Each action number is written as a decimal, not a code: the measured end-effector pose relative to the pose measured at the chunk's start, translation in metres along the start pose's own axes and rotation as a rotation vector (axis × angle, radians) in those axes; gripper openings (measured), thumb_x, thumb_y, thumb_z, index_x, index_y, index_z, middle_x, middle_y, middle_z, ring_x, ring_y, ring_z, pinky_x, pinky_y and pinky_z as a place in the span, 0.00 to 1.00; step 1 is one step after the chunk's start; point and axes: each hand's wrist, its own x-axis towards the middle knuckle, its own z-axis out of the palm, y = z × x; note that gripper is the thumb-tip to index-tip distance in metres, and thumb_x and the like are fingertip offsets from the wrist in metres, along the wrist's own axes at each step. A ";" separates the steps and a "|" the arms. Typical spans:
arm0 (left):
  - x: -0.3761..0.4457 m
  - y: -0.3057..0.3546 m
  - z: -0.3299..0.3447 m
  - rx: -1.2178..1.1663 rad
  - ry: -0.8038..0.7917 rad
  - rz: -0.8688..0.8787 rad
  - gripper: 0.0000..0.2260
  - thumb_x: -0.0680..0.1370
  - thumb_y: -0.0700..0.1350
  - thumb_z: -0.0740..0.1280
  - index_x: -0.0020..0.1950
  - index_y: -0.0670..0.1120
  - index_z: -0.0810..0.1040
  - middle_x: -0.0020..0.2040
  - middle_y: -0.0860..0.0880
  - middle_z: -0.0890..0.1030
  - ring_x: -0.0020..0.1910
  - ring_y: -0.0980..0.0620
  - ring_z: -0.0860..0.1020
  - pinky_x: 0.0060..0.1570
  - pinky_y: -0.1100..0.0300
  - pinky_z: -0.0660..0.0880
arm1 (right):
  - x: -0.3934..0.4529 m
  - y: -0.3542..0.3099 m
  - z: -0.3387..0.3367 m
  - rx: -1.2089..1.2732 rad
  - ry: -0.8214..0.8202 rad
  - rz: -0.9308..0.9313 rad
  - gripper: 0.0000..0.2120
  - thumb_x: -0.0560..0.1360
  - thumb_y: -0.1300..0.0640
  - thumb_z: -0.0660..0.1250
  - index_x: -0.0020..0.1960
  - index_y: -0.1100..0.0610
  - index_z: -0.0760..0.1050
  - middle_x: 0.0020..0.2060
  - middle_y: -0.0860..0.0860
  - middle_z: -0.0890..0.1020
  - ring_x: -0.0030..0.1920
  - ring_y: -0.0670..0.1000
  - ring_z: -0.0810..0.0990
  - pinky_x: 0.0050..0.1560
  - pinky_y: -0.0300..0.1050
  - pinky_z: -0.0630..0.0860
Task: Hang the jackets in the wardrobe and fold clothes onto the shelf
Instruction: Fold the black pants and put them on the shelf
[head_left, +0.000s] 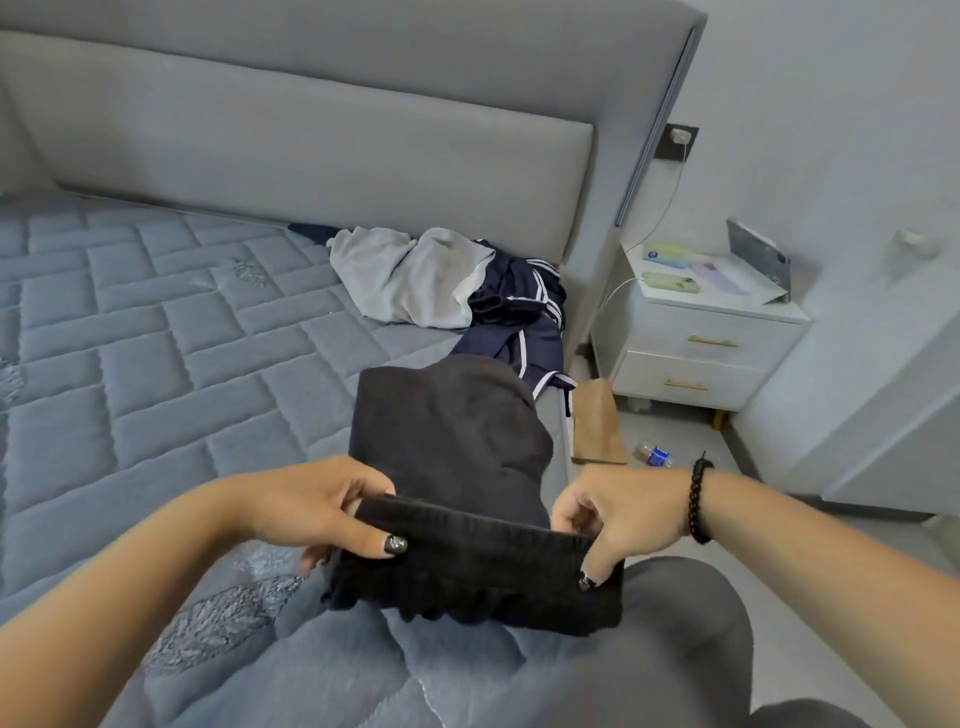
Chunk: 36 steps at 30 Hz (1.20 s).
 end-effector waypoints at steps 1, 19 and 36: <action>-0.003 -0.002 -0.003 -0.002 -0.003 0.008 0.14 0.74 0.51 0.74 0.49 0.41 0.78 0.35 0.44 0.79 0.32 0.43 0.75 0.25 0.64 0.72 | 0.002 -0.005 -0.002 -0.004 -0.003 -0.007 0.08 0.68 0.66 0.74 0.45 0.65 0.78 0.40 0.60 0.82 0.39 0.49 0.78 0.46 0.49 0.78; 0.139 -0.073 -0.117 -0.037 0.764 -0.346 0.34 0.75 0.46 0.71 0.75 0.43 0.58 0.72 0.42 0.67 0.65 0.45 0.71 0.54 0.56 0.68 | 0.199 0.019 -0.113 -0.119 0.535 0.353 0.33 0.72 0.56 0.70 0.72 0.59 0.60 0.69 0.58 0.63 0.64 0.59 0.70 0.62 0.48 0.71; 0.125 -0.120 0.059 -0.454 1.243 -0.373 0.06 0.78 0.50 0.67 0.46 0.51 0.72 0.42 0.51 0.78 0.40 0.52 0.76 0.34 0.61 0.68 | 0.189 0.089 0.069 0.701 0.961 0.616 0.10 0.76 0.51 0.67 0.49 0.58 0.73 0.42 0.50 0.78 0.45 0.54 0.77 0.43 0.44 0.70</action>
